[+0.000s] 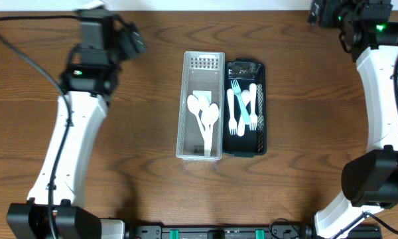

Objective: Pack container

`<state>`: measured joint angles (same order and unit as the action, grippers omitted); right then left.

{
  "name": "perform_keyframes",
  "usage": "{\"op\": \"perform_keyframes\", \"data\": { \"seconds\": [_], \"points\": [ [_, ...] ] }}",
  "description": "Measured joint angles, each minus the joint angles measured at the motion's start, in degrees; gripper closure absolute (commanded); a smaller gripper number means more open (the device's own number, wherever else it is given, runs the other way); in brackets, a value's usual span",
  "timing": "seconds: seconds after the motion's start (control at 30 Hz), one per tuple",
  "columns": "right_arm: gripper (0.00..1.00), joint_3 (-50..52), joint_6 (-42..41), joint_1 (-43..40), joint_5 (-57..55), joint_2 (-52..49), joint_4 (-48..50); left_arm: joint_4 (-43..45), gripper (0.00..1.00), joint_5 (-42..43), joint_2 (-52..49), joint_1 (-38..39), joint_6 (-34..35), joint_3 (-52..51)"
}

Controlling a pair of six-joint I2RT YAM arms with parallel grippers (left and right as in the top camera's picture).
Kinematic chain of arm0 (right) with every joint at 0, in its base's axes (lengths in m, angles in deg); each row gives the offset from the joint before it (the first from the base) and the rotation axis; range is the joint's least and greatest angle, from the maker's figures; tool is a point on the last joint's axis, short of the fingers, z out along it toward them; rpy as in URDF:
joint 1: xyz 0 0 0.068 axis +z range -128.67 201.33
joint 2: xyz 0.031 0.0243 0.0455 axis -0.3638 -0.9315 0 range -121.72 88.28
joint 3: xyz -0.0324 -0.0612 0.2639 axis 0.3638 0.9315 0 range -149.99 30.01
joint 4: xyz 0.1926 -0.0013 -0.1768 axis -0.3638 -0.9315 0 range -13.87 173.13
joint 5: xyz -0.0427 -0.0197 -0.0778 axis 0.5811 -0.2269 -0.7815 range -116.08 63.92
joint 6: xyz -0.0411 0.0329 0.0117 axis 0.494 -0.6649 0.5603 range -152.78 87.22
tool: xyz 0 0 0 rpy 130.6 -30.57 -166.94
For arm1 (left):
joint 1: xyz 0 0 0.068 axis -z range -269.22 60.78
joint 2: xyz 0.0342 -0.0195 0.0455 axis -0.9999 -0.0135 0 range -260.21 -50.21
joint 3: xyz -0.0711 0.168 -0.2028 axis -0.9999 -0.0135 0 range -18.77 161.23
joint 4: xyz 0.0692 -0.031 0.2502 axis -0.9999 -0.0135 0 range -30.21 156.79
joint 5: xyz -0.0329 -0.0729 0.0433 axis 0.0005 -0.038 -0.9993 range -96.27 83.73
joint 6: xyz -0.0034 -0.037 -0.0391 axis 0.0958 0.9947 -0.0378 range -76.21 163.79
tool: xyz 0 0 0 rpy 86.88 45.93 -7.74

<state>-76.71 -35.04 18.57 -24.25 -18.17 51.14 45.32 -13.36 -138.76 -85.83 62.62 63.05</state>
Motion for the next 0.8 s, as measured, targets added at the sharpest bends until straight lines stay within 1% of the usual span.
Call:
{"op": "perform_keyframes", "data": {
  "seconds": [0.07,0.17,0.23,0.33,0.47,0.53,0.63,0.77,0.8],
  "points": [
    [0.01,0.0,0.0,0.6,0.0,0.0,3.1,4.8,0.02,-0.4,-0.3,-3.7,-0.1,0.0],
    [0.01,0.0,0.0,0.8,0.0,0.0,3.8,9.5,0.02,-0.8,-0.3,-7.8,-0.2,0.0],
    [0.01,0.0,0.0,0.7,0.0,0.0,1.9,9.6,0.02,-0.9,-0.3,-9.4,-0.9,0.0],
    [0.01,0.0,0.0,0.0,0.0,0.0,-1.2,9.3,0.02,-0.9,-0.3,-10.3,-4.8,0.0],
    [0.01,1.8,0.0,-2.2,-0.3,1.7,-1.2,9.4,0.02,-0.8,1.7,-9.9,-8.0,-2.8],
    [0.01,6.1,0.0,-3.8,-0.6,5.0,1.3,9.8,0.02,-0.8,4.8,-9.4,-8.6,-7.0],
    [0.01,15.0,0.0,-5.5,-1.5,12.4,6.4,15.1,0.02,-0.6,11.1,-8.8,-8.6,-16.1],
    [0.01,31.3,0.0,-5.8,-3.0,26.2,18.2,24.7,0.02,0.5,22.9,-7.6,-8.5,-31.0],
    [0.01,35.1,0.0,-5.7,-3.3,29.4,20.3,25.5,0.02,0.6,25.1,-7.4,-8.5,-33.7]
  ]
}}
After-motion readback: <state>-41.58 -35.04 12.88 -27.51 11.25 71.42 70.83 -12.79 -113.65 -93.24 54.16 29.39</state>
